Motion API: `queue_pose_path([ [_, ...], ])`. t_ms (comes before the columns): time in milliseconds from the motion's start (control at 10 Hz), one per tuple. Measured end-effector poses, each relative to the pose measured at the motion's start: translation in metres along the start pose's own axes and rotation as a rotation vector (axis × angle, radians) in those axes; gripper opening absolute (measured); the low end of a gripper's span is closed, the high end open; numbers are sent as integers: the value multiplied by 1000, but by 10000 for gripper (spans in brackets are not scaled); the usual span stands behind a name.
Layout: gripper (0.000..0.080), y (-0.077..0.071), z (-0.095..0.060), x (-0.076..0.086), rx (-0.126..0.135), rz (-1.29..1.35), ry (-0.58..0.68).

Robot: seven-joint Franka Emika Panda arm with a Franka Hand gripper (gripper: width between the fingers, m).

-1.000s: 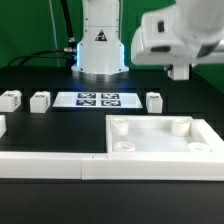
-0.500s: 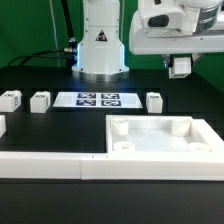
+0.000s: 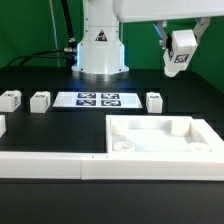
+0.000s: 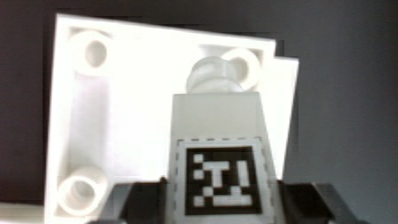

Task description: Assemble square table

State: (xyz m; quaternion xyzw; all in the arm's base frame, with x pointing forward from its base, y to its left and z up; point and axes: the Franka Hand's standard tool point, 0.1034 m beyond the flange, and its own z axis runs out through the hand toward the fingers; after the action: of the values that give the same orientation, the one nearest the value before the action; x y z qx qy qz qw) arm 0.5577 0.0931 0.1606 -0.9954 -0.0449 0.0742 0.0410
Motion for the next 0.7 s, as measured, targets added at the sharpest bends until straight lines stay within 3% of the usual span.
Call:
queue_pose_path([
  [300,290,0,3,8,-11,3,270],
  [400,290,-11,21,10,-6,1,366],
  [500,290,-10,32,18,-7,-17,403],
  [700,290,-2,27,47,-11,-18,594],
])
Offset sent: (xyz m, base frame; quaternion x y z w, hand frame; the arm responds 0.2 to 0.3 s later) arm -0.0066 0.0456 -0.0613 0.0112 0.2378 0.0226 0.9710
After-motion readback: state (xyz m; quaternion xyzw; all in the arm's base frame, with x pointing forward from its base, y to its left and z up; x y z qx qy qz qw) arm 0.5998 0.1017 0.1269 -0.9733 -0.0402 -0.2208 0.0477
